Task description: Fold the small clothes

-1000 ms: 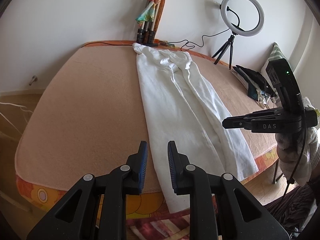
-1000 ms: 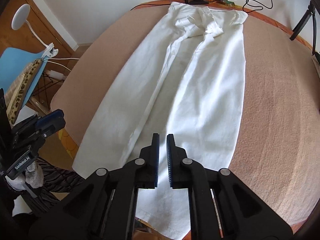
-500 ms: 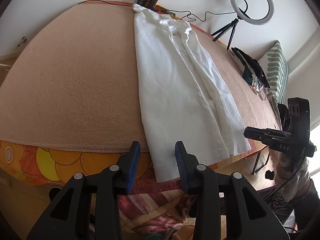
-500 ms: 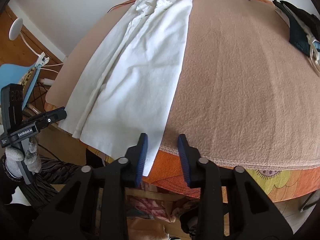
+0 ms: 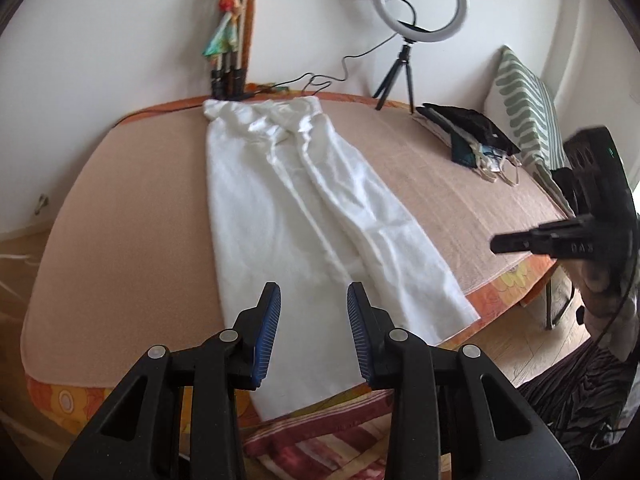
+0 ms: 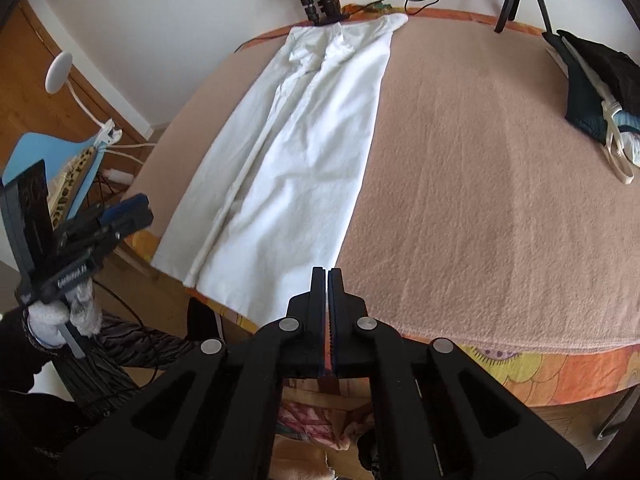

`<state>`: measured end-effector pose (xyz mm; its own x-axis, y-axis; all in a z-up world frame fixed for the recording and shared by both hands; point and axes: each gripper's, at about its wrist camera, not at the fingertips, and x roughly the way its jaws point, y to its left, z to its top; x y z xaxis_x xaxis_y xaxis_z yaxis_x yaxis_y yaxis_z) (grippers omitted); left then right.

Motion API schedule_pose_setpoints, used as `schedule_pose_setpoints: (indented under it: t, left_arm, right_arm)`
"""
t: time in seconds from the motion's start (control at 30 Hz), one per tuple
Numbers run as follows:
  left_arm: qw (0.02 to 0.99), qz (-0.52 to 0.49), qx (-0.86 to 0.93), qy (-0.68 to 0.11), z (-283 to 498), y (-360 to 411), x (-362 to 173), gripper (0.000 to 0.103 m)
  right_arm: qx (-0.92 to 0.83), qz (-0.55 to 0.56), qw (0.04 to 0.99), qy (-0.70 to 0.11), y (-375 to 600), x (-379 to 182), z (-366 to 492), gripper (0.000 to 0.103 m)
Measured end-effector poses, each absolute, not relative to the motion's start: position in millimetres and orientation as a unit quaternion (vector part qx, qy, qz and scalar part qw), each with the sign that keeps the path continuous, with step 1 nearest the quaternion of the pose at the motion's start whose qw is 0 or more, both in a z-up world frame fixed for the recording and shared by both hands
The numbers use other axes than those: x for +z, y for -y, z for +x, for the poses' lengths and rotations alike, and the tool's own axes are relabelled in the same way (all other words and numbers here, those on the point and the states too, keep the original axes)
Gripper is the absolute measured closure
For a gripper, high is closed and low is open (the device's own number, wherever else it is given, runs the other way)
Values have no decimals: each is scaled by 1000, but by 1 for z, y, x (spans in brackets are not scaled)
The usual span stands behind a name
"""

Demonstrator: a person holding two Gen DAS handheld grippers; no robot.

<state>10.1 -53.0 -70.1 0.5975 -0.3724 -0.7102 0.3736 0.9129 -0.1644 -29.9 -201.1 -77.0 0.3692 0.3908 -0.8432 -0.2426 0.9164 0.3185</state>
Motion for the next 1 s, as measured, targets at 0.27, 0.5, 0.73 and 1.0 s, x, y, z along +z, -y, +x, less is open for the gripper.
schedule_pose_setpoints:
  t: [0.27, 0.5, 0.73, 1.0]
  left_arm:
    - [873, 6, -278, -400, 37, 129, -70, 71]
    - [849, 13, -305, -431, 55, 174, -102, 71]
    - [838, 29, -311, -447, 59, 179, -128, 71]
    - [832, 4, -326, -449, 63, 175, -129, 72]
  right_arm:
    - [180, 112, 856, -471, 239, -44, 60, 77]
    - [187, 124, 862, -455, 256, -51, 169, 77]
    - [199, 148, 849, -467, 243, -98, 287, 77]
    - [216, 171, 832, -481, 226, -147, 365, 77]
